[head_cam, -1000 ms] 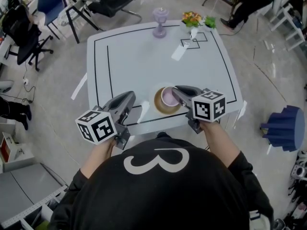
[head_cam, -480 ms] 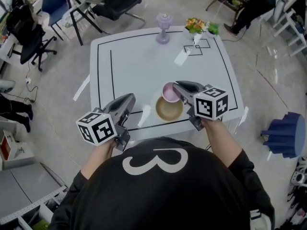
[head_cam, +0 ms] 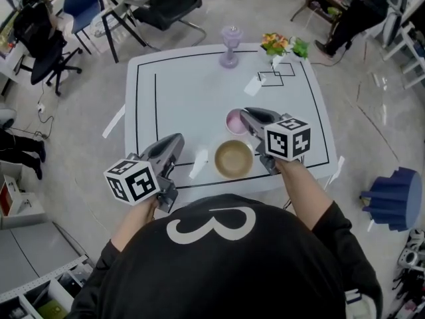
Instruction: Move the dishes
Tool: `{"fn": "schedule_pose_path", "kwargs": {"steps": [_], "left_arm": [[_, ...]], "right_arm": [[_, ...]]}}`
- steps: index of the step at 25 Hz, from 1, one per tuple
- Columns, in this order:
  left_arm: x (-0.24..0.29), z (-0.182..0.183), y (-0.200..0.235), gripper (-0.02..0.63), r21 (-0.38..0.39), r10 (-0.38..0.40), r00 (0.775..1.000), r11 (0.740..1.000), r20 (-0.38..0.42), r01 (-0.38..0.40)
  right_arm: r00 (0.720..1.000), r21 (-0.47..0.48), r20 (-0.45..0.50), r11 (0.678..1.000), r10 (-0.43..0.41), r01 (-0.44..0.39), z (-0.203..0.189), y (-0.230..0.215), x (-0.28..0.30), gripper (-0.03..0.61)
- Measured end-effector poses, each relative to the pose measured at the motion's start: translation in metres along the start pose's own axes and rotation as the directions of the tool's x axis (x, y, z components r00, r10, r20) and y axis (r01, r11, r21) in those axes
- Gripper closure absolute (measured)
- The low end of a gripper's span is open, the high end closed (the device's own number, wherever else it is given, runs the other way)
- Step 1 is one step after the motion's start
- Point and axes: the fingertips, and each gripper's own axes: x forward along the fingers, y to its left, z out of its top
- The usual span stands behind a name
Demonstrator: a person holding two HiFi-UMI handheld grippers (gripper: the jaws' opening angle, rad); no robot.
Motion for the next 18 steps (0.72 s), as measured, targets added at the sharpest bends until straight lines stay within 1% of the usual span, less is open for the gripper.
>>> {"fn": "schedule_pose_path", "kwargs": {"steps": [4,12,18], "left_arm": [[-0.001,-0.003,0.005,0.611,-0.015,0.028,1.0,1.0,0.002,-0.028],[0.003,-0.014,0.009,0.611,-0.034,0.08,0.997,0.996,0.018,-0.08],[0.003,-0.02,0.005,0.611,-0.034,0.102,0.994,0.994,0.035,-0.101]], "right_arm": [[1.0,-0.009,-0.018,1.0,-0.016,0.016,-0.003,-0.017,0.013,0.529],[0.998,0.043,-0.068,0.999,-0.016,0.019,-0.015,-0.051,0.039,0.529],[0.996,0.058,-0.085,0.998,-0.01,0.015,-0.017,-0.058,0.048,0.528]]}}
